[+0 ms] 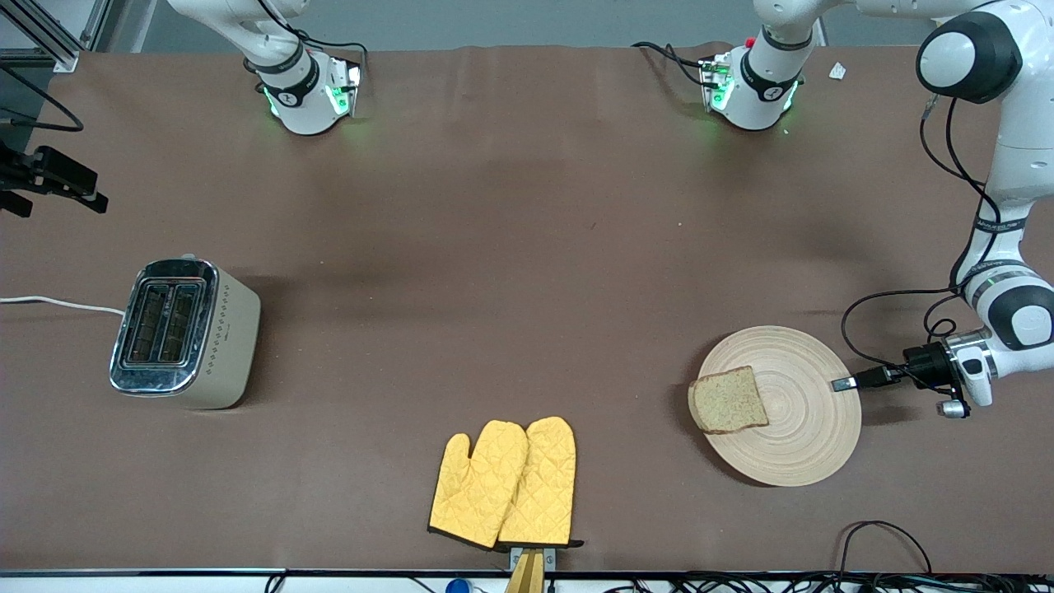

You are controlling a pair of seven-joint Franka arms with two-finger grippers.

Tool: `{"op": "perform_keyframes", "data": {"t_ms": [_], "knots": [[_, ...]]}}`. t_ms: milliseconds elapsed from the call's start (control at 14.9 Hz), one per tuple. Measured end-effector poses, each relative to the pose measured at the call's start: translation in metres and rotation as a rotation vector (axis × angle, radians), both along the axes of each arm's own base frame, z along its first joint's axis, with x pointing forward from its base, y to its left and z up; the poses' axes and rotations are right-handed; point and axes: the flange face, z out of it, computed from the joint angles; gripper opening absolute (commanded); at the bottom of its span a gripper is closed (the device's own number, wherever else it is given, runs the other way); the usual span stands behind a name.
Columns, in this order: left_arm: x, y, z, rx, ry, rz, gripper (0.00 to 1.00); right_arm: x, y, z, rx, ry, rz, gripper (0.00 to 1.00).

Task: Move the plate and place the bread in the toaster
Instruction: 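Slide the plate toward the table middle while the right gripper reaches over, then move the right gripper to the bread slice on the plate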

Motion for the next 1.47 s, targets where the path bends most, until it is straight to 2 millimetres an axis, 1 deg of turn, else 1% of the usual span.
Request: {"op": "perform_keyframes", "data": {"t_ms": [67, 201, 335, 402, 469, 536, 669, 736, 870, 937, 1071, 1138, 1205, 1272, 1406, 1473], "knots": [[0.003, -0.006, 0.001, 0.000, -0.003, -0.009, 0.00, 0.000, 0.000, 0.000, 0.000, 0.000, 0.000, 1.00], [0.008, -0.029, 0.004, -0.023, -0.007, -0.046, 0.00, 0.000, 0.000, 0.000, 0.000, 0.000, 0.000, 1.00], [0.015, -0.064, 0.011, -0.067, -0.018, -0.102, 0.00, 0.000, 0.000, 0.000, 0.000, 0.000, 0.000, 1.00], [0.019, -0.085, 0.015, -0.081, -0.025, -0.139, 0.00, 0.000, 0.000, 0.000, 0.000, 0.000, -0.001, 1.00], [0.023, -0.110, 0.019, -0.093, -0.031, -0.179, 0.00, 0.000, 0.000, 0.000, 0.001, 0.001, -0.002, 1.00], [0.026, -0.140, 0.021, -0.103, -0.034, -0.221, 0.00, -0.001, 0.001, -0.001, 0.003, 0.007, -0.002, 1.00], [0.030, -0.207, 0.026, -0.109, -0.033, -0.293, 0.00, -0.003, 0.008, -0.003, 0.007, 0.028, 0.010, 1.00], [0.032, -0.241, 0.030, -0.106, -0.031, -0.301, 0.00, -0.003, 0.015, -0.003, 0.007, 0.032, 0.022, 1.00], [0.031, -0.301, 0.038, -0.107, -0.038, -0.275, 0.00, -0.002, 0.032, -0.002, 0.004, 0.029, 0.054, 1.00], [0.026, -0.328, 0.040, -0.121, -0.038, -0.253, 0.00, -0.002, 0.039, -0.001, 0.001, 0.028, 0.068, 1.00], [0.012, -0.368, 0.039, -0.160, -0.026, -0.213, 0.00, 0.000, 0.055, -0.006, -0.005, 0.030, 0.094, 1.00], [0.005, -0.386, 0.039, -0.179, -0.018, -0.209, 0.01, 0.006, 0.064, -0.016, -0.003, 0.038, 0.102, 1.00], [-0.003, -0.404, 0.040, -0.197, -0.010, -0.213, 0.03, 0.018, 0.072, -0.035, 0.008, 0.045, 0.109, 1.00], [-0.010, -0.421, 0.041, -0.212, -0.003, -0.224, 0.03, 0.034, 0.079, -0.063, 0.038, 0.044, 0.108, 1.00], [-0.026, -0.454, 0.038, -0.218, 0.000, -0.264, 0.03, 0.066, 0.089, -0.132, 0.114, 0.034, 0.077, 1.00], [-0.033, -0.469, 0.034, -0.209, -0.007, -0.280, 0.02, 0.076, 0.091, -0.164, 0.136, 0.021, 0.051, 1.00]]}}
